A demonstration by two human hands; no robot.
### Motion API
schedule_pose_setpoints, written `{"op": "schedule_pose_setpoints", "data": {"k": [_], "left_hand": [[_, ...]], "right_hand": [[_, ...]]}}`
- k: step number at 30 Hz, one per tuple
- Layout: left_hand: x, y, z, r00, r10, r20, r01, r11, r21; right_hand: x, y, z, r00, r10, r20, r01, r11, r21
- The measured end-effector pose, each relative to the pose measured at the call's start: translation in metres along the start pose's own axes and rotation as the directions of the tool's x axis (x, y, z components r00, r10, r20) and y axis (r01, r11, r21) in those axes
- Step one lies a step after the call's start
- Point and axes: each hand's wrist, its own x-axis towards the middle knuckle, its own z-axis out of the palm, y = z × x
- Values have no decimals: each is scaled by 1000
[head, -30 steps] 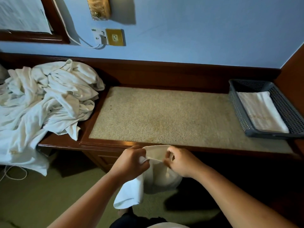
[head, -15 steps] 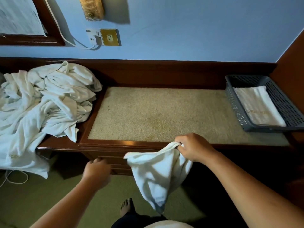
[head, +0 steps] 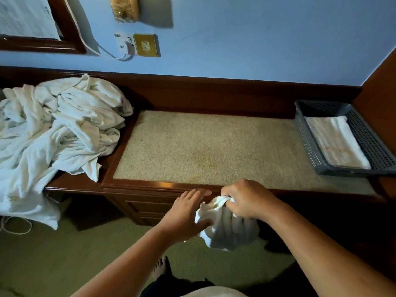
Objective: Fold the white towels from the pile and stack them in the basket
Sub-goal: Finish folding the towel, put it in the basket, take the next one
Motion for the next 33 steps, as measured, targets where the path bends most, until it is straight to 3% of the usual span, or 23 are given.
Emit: {"op": "schedule_pose_setpoints", "data": {"k": [7,10,14,15,17,20,23,24,26,29,31,33], "left_hand": [[-7,9,6,998,36,-60,-32,998,56],[-10,19,-1,999,44,1,-44,994,-104],[-16,40,-13,980,198,4,-194,965,-175],[-16,42,-15,980,199,5,-193,957,-215],[-17,44,-20,998,65,7,-57,927,-371],[-17,54,-33,987,-155,30,135,733,-667],[-15,65,-49,943,-333,-24,152,492,-857],[-14,66,-53,923,-385,-24,141,396,-907],[-12,65,-57,886,-464,-8,110,226,-968],[-12,68,-56,827,-562,10,78,98,-992],[-11,72,-53,804,-594,8,49,54,-997],[-8,76,-53,790,-613,-10,23,46,-999]], "right_hand": [[-4,13,-10,995,87,-47,-84,994,68],[-3,18,-8,993,109,-47,-103,988,114],[1,22,-4,992,123,-21,-118,978,175],[2,22,-2,993,111,-24,-105,974,199],[4,23,6,996,88,-33,-75,957,280],[9,19,14,994,63,-85,-28,932,360],[18,17,23,993,91,-73,-76,979,191],[17,13,26,985,125,-120,-97,971,218],[5,0,27,932,140,-333,41,875,482],[-28,-26,27,857,128,-500,300,664,685],[-47,-38,33,875,52,-482,330,665,670],[-58,-42,44,899,32,-437,274,737,617]]}}
